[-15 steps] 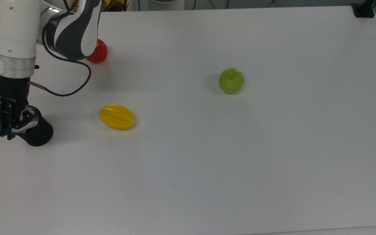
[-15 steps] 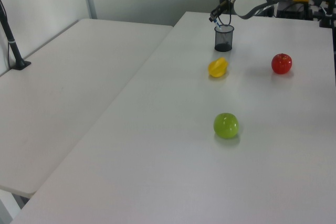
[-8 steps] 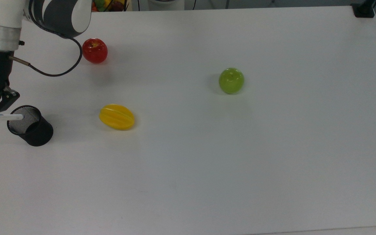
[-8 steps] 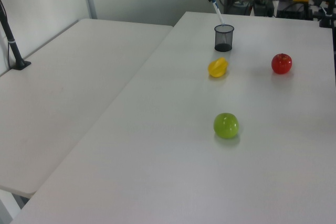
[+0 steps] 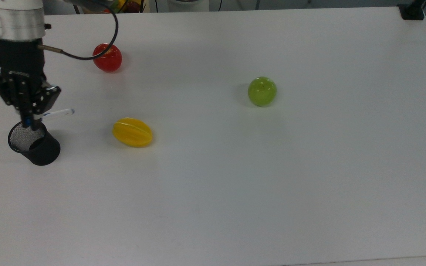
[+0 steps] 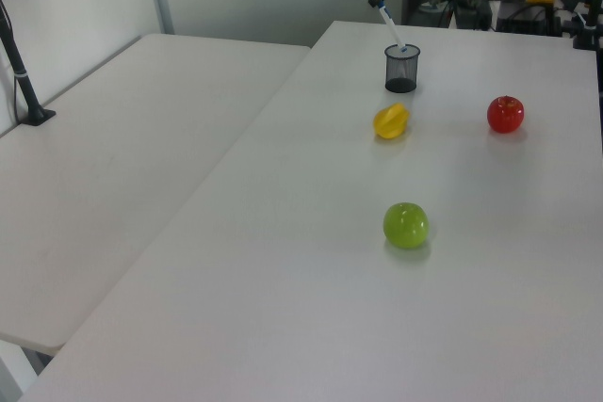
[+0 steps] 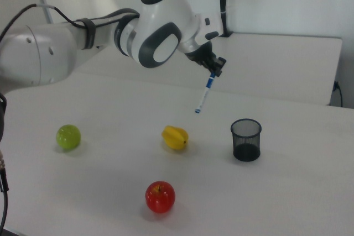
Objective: Take marker pen
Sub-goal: 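Carry the marker toward the green apple and lower it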
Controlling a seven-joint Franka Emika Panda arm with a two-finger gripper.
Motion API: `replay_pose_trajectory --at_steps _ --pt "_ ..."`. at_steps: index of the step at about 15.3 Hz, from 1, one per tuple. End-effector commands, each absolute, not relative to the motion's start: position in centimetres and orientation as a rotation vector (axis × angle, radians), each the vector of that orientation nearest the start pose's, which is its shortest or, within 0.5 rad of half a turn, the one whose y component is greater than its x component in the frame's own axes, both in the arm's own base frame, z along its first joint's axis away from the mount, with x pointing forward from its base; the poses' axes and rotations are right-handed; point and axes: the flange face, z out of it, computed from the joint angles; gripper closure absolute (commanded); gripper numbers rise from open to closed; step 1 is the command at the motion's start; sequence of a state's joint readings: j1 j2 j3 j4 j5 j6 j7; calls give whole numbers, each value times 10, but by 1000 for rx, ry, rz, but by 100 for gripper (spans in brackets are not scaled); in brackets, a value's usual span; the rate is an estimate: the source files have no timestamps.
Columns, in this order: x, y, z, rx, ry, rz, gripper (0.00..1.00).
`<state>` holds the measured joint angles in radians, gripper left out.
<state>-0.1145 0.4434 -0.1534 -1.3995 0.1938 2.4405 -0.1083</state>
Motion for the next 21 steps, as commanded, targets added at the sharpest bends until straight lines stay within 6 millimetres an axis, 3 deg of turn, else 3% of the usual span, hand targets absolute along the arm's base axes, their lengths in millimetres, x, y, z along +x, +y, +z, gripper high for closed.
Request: replay_pose_trajectory --at_steps 1,9,13,21 --pt "679 -116 528 -2972 267 -668 100" --pt "651 -48 501 -2990 112 -237 100" --pt "651 -12 467 -3003 6 -74 100" --pt "661 43 404 -3079 -146 74 99"
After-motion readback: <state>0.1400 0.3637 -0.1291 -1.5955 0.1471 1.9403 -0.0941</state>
